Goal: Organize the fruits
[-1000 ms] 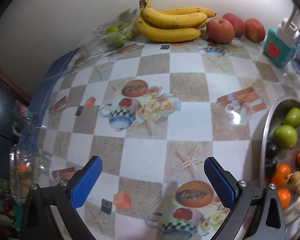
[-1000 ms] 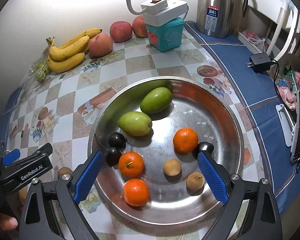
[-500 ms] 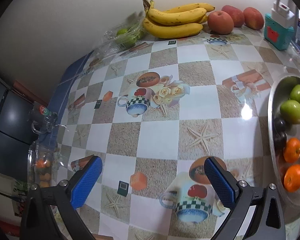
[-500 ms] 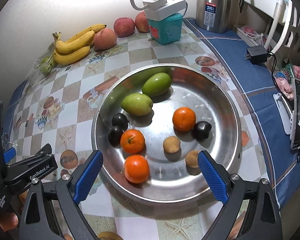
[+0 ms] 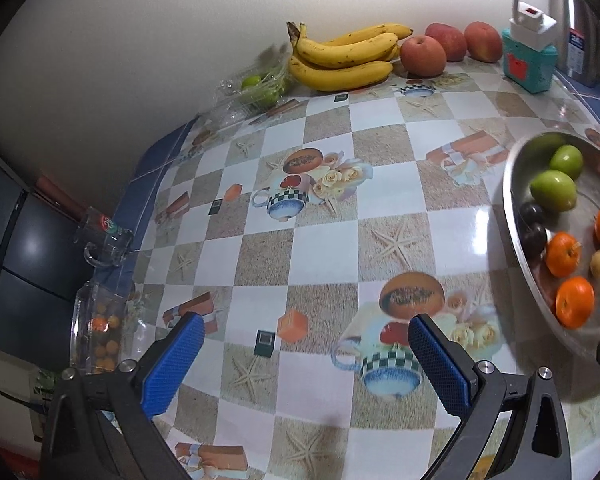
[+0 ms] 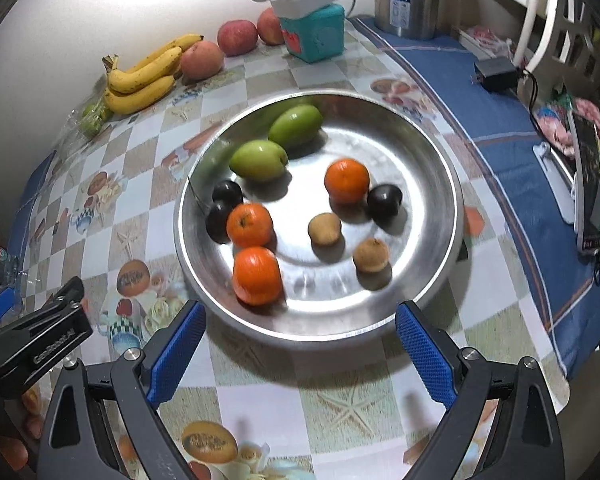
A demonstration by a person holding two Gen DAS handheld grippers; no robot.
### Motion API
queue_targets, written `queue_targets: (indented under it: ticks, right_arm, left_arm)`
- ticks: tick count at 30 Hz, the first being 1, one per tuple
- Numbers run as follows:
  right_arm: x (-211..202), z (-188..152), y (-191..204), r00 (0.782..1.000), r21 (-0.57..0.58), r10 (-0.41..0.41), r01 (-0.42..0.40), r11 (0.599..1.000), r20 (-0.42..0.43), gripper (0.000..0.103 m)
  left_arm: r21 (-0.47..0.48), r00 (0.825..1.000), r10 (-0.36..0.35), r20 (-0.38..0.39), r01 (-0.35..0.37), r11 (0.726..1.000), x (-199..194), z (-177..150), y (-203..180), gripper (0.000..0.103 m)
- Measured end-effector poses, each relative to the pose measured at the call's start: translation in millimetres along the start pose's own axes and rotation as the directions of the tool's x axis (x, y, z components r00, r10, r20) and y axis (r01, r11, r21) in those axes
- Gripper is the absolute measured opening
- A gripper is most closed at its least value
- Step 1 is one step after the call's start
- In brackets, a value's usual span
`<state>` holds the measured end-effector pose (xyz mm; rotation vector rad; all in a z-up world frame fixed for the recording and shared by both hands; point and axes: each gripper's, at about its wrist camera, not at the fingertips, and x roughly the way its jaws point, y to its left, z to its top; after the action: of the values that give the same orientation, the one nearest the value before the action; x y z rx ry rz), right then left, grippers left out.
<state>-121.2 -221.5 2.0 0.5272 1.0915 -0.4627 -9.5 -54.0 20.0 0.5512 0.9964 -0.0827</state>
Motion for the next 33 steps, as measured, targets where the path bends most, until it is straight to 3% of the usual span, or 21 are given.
queue_targets:
  ticks: [10,20,33]
  right_arm:
    - [-7.6,-13.4,-1.2,1.0,0.002,0.017,-0.017,1.0,0.002,0.096]
    - [-25.4,-20.0,1.4,0.998,-0.007,0.016,-0.015,1.0,0.053,0.096]
    - [-32.4,-20.5,9.4,0.997,-0.032,0.017,-0.014,0.999,0.079,0.096]
  left_arm:
    - [-0.016,1.0,-0.02,0.002,0.02,1.0,-9.2,-25.5,13.2,0.103]
    - [-0.068,0.997,-0.061,0.054,0.064,0.996,-23.7,-29.8,29.1,0.103]
    - [-0.067,0.994,-0.088,0.06,0.092,0.993,-21.5,-28.7,30.0,0.103]
